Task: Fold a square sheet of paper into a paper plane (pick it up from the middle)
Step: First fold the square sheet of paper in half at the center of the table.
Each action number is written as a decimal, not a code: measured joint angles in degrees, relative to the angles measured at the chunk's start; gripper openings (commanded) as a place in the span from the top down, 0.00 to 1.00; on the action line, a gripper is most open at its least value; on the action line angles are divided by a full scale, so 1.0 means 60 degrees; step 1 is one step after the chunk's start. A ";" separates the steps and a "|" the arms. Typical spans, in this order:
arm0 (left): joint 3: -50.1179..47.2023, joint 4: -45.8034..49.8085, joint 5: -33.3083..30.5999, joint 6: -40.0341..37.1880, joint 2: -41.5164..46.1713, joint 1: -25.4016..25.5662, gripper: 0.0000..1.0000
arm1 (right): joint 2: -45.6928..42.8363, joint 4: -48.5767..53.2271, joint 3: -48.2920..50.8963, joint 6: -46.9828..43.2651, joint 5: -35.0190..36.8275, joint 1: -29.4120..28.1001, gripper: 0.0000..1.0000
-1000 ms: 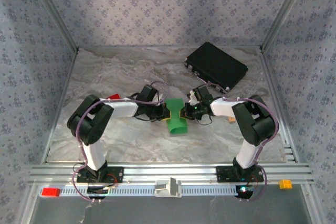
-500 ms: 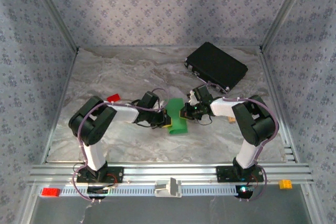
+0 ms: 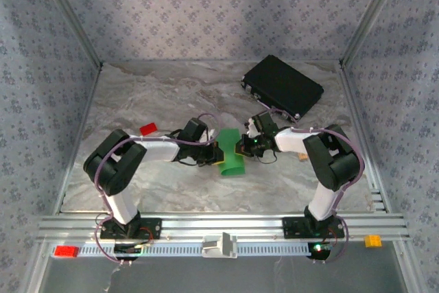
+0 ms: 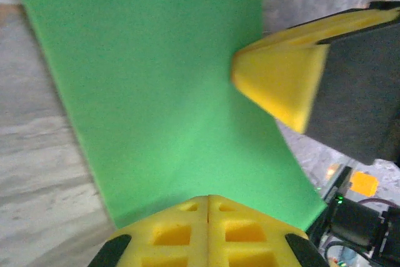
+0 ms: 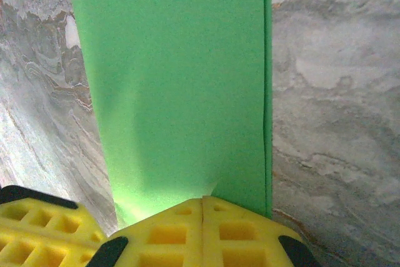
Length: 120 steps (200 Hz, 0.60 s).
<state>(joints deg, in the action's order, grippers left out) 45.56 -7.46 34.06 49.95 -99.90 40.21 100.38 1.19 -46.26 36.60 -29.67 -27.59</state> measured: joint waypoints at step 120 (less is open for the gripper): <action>-0.0998 -0.1395 0.0164 0.0160 -0.0222 0.0379 0.95 | -0.0022 -0.0098 0.0062 0.0007 0.0025 -0.0011 1.00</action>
<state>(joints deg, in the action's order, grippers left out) 39.57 -15.84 35.05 50.92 -101.23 42.48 100.25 0.60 -45.89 36.64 -29.52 -27.66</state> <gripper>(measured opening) 0.049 0.052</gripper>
